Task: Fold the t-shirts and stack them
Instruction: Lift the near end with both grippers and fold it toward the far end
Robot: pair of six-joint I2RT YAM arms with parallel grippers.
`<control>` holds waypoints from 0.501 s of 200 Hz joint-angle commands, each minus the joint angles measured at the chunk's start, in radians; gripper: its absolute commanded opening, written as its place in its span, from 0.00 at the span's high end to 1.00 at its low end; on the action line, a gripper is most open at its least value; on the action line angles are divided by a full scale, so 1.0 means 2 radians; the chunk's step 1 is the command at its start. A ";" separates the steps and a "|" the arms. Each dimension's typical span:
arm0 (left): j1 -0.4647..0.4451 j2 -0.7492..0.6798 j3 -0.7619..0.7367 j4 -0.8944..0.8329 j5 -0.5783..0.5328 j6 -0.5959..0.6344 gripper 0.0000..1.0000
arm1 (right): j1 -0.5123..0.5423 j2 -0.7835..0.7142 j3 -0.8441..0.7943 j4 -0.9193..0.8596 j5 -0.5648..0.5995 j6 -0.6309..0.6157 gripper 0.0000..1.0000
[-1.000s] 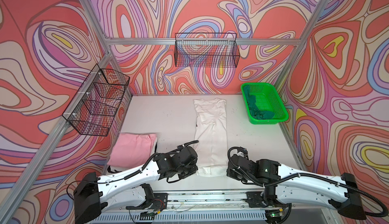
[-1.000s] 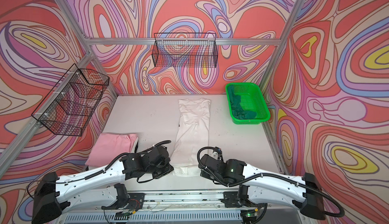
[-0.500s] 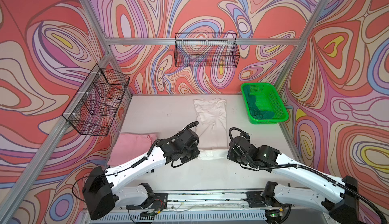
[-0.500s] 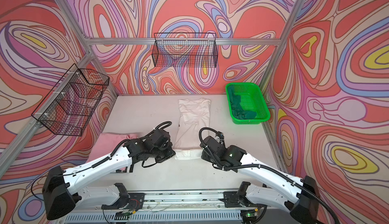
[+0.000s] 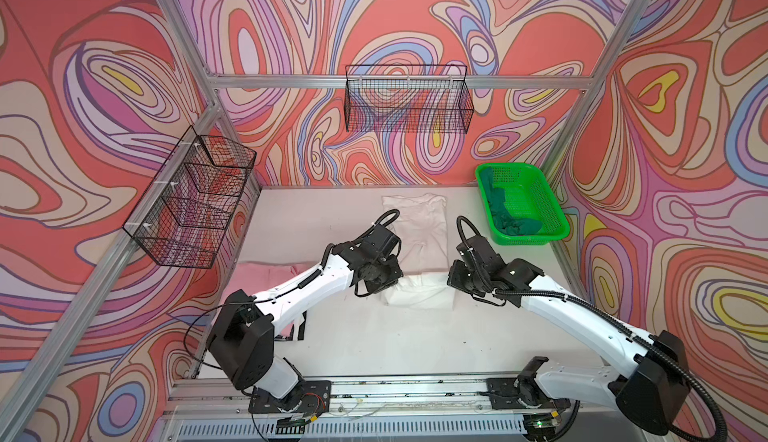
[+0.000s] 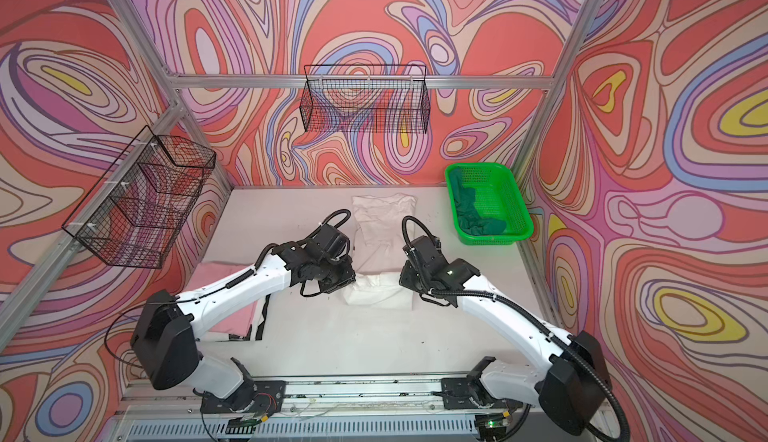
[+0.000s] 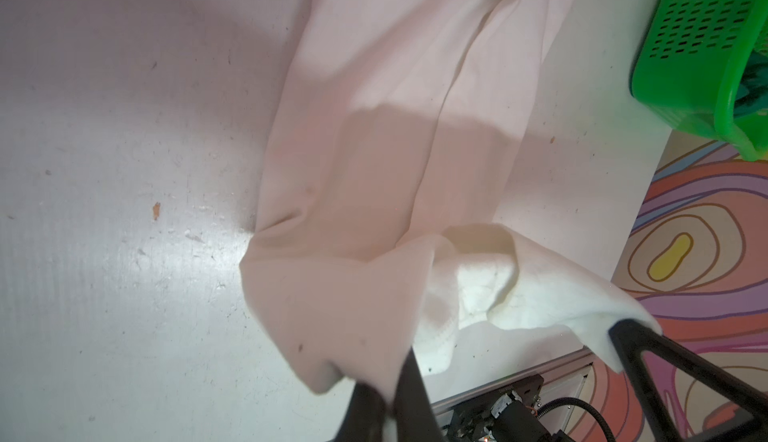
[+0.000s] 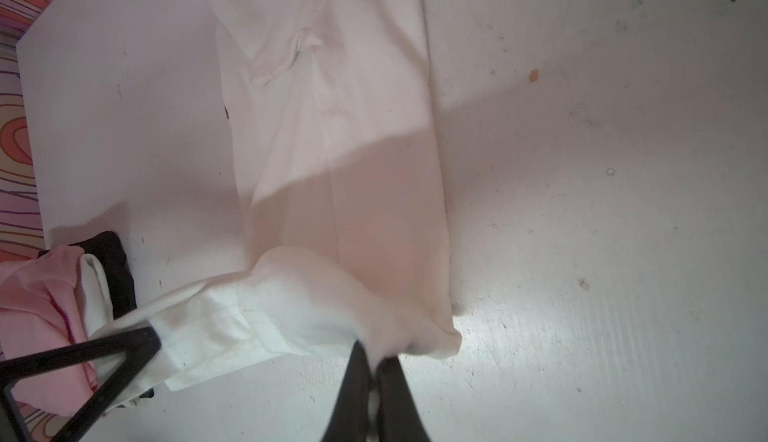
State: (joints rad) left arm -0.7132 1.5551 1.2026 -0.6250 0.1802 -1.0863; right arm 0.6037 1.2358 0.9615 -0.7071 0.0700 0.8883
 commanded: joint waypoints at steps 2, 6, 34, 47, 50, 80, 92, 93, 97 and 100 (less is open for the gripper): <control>0.015 0.025 0.031 -0.021 0.008 0.023 1.00 | -0.021 0.017 0.024 0.018 -0.021 -0.035 1.00; 0.017 0.031 0.037 -0.022 0.009 0.025 1.00 | -0.024 0.022 0.026 0.019 -0.022 -0.038 1.00; 0.029 0.070 0.079 -0.032 0.018 0.038 1.00 | -0.048 0.050 0.035 0.040 -0.049 -0.052 1.00; 0.036 0.084 0.093 -0.033 0.022 0.043 1.00 | -0.059 0.064 0.043 0.043 -0.058 -0.059 1.00; 0.038 0.086 0.096 -0.034 0.022 0.045 1.00 | -0.061 0.068 0.044 0.044 -0.059 -0.060 1.00; 0.053 0.122 0.127 -0.041 0.032 0.055 1.00 | -0.085 0.096 0.055 0.062 -0.082 -0.071 1.00; 0.059 0.135 0.138 -0.042 0.036 0.059 1.00 | -0.092 0.111 0.063 0.068 -0.091 -0.076 1.00; 0.059 0.136 0.139 -0.043 0.037 0.059 1.00 | -0.093 0.112 0.063 0.069 -0.092 -0.076 1.00; 0.061 0.141 0.143 -0.043 0.038 0.060 1.00 | -0.096 0.117 0.066 0.070 -0.095 -0.077 1.00; 0.063 0.143 0.145 -0.042 0.040 0.060 1.00 | -0.098 0.121 0.069 0.070 -0.097 -0.078 1.00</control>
State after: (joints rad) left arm -0.6113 1.7977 1.4433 -0.6632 0.2394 -0.9974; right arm 0.4370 1.4342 1.0546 -0.6083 -0.0734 0.7654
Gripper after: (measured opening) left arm 0.064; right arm 0.049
